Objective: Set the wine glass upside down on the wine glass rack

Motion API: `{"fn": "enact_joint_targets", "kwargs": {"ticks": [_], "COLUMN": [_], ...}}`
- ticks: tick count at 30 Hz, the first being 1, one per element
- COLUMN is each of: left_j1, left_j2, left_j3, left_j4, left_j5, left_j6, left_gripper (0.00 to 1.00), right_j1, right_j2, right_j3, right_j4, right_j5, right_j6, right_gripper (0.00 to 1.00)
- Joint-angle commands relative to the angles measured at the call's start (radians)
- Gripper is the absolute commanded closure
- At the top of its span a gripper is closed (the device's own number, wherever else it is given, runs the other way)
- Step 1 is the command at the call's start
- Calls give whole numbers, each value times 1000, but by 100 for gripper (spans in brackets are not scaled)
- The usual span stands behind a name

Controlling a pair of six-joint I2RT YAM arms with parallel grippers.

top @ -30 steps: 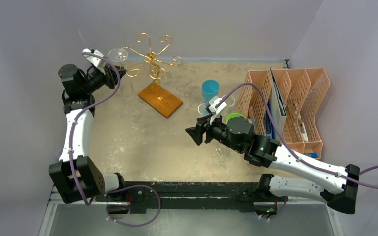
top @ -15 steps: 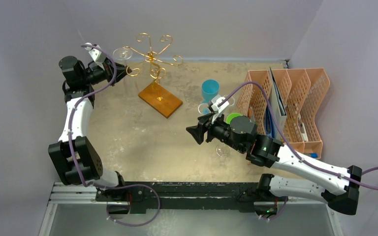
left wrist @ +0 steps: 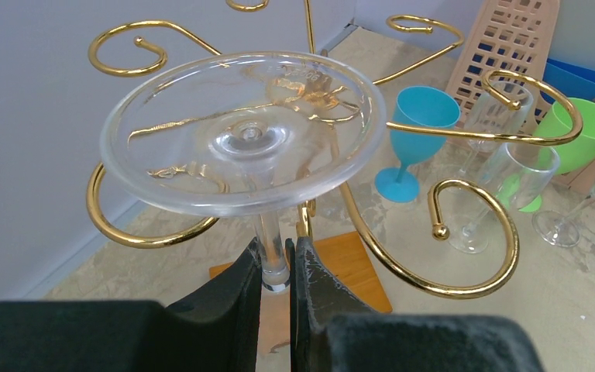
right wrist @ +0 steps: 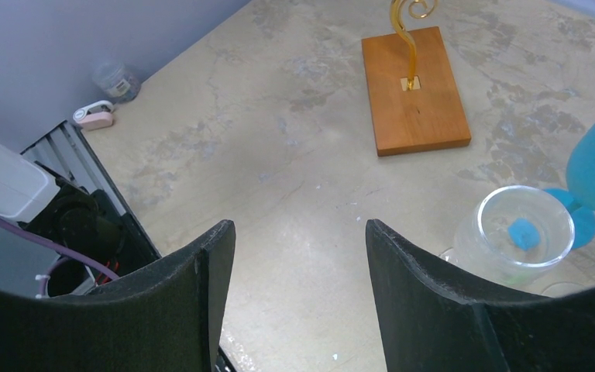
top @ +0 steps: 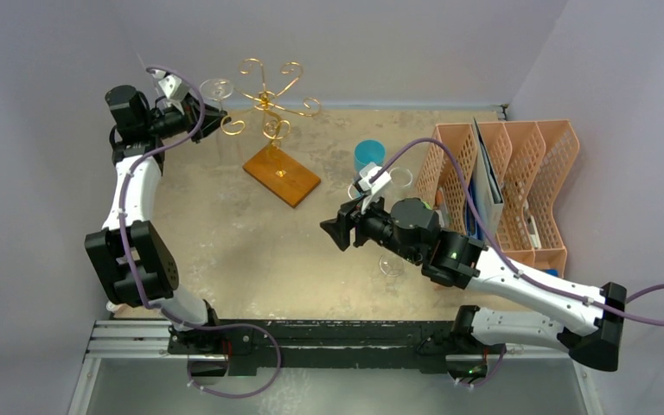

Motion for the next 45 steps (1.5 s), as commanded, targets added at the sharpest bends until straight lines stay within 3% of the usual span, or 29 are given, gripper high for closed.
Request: {"fn": "enact_joint_targets", "kwargs": {"ticks": [1, 8, 16, 24, 38, 45], "left_j1": [3, -9, -69, -94, -93, -94], "left_j2": [32, 84, 57, -12, -57, -77], "left_j3": [56, 41, 5, -119, -177, -223], "left_j4": [62, 259, 171, 317, 434, 477], "left_j5": [80, 84, -68, -361, -532, -549], "left_j6": [-12, -186, -81, -117, -194, -202], "left_gripper": [100, 100, 100, 100, 100, 100], "right_j1": [0, 0, 1, 0, 0, 1], "right_j2": [7, 1, -14, -31, -49, -56], "right_j3": [73, 79, 69, 50, 36, 30], "right_j4": [3, 5, 1, 10, 15, 14], "right_j5": [19, 42, 47, 39, 21, 23], "right_j6": [12, 15, 19, 31, 44, 46], "right_gripper": [35, 35, 35, 35, 36, 36]}}
